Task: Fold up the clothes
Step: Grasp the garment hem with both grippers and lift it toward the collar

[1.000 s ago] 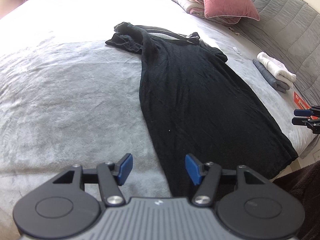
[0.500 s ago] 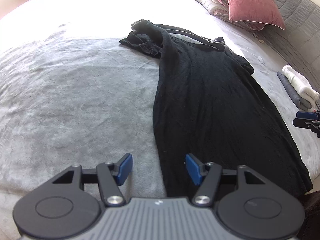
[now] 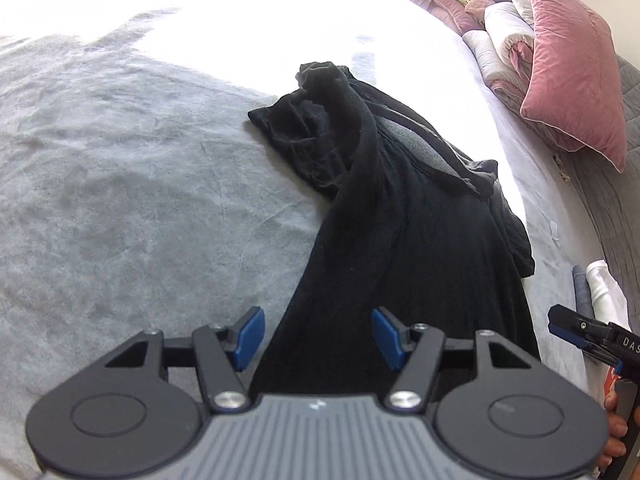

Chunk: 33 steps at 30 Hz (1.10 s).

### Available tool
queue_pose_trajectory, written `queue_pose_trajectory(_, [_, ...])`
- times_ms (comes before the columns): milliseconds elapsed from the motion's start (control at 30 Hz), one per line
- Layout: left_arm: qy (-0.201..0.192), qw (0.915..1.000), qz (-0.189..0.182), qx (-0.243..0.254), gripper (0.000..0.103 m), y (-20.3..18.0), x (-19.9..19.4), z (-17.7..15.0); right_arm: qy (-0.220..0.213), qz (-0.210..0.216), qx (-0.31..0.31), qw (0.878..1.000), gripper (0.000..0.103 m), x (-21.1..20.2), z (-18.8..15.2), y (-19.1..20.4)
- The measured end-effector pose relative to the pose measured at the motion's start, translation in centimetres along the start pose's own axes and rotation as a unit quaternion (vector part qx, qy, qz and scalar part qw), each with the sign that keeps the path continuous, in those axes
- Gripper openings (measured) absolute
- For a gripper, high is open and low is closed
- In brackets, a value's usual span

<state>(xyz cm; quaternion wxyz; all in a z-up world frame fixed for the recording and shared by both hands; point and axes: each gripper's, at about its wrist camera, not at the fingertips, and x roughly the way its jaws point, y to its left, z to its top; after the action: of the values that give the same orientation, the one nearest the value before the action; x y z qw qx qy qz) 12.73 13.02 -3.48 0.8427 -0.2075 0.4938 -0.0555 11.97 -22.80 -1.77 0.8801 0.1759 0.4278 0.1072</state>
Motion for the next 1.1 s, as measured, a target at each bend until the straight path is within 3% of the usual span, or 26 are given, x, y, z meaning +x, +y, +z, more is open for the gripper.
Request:
queue_pose_trajectory(167, [-0.037, 0.9979, 0.001, -0.053, 0.061, 1.0, 2.1, 2.3, -0.024, 0.018, 0.131, 0.991, 0.064, 2.5, 1.4, -4.4])
queue_pose_trajectory(300, [-0.076, 0.992, -0.021, -0.098, 0.059, 2.1, 3.1, 3.2, -0.045, 0.036, 0.174, 0.983, 0.064, 3.8, 1.4, -6.6])
queue_pose_trajectory(367, [-0.09, 0.9882, -0.03, -0.12, 0.058, 2.5, 3.6, 3.7, -0.052, 0.042, 0.185, 0.98, 0.056, 4.6, 1.5, -7.3])
queue_pose_trajectory(467, [-0.11, 0.9845, -0.032, -0.133, 0.043, 2.4, 4.4, 4.1, -0.066, 0.054, 0.192, 0.978, 0.043, 5.3, 1.7, -7.6])
queue_pose_trajectory(533, [-0.121, 0.9846, -0.015, -0.125, 0.029, 2.4, 4.3, 4.5, -0.076, 0.062, 0.198, 0.975, 0.032, 5.9, 1.9, -7.9])
queue_pose_trajectory(600, [-0.132, 0.9843, 0.003, -0.117, 0.006, 2.5, 4.2, 4.9, -0.081, 0.067, 0.199, 0.974, 0.019, 6.2, 2.0, -8.1])
queue_pose_trajectory(633, [-0.138, 0.984, 0.012, -0.113, 0.002, 2.5, 4.1, 5.1, -0.082, 0.062, 0.196, 0.975, 0.013, 6.3, 2.1, -8.1])
queue_pose_trajectory(933, [-0.186, 0.9755, 0.092, -0.074, 0.0, 2.6, 3.5, 7.0, -0.14, -0.02, 0.156, 0.978, 0.008, 4.8, 3.6, -8.9])
queue_pose_trajectory(1033, [-0.218, 0.9644, 0.136, -0.065, 0.0, 3.3, 2.6, 7.8, -0.164, -0.045, 0.151, 0.974, 0.008, 3.8, 4.1, -9.7])
queue_pose_trajectory(1100, [-0.247, 0.9527, 0.167, -0.06, 0.0, 3.8, 1.7, 8.2, -0.177, -0.06, 0.145, 0.972, 0.008, 3.4, 4.3, -10.1])
